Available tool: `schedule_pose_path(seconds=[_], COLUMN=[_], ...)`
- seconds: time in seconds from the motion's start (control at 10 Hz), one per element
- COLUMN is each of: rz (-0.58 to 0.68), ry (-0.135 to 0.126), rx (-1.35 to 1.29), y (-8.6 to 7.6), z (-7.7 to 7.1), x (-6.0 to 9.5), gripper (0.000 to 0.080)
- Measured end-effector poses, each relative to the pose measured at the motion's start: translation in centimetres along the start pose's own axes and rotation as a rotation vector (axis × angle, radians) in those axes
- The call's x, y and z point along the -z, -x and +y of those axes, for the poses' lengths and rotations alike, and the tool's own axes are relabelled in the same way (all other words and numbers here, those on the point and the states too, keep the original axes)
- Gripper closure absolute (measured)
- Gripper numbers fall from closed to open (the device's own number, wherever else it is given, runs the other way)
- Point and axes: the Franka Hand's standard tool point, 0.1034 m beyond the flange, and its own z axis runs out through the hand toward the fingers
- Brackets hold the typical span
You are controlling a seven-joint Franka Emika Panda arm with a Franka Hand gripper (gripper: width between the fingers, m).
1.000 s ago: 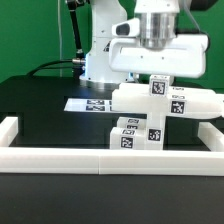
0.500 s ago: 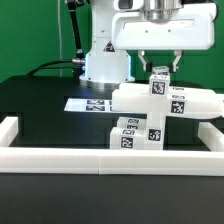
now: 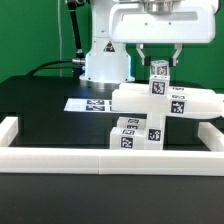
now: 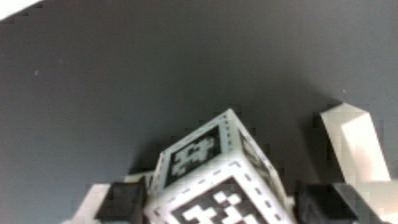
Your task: Assemble chair
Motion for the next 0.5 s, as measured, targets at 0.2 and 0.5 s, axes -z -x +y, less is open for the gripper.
schedule_pose_path(seconds=[0.2, 0.5], rz=[0.006, 0.007], ry=[-0.001, 0.009], rx=[0.032, 0.049], y=[-0.78, -0.76], z=[-0.12, -0.10], x=[0.37, 0.20], gripper=[0.0403, 0.0403])
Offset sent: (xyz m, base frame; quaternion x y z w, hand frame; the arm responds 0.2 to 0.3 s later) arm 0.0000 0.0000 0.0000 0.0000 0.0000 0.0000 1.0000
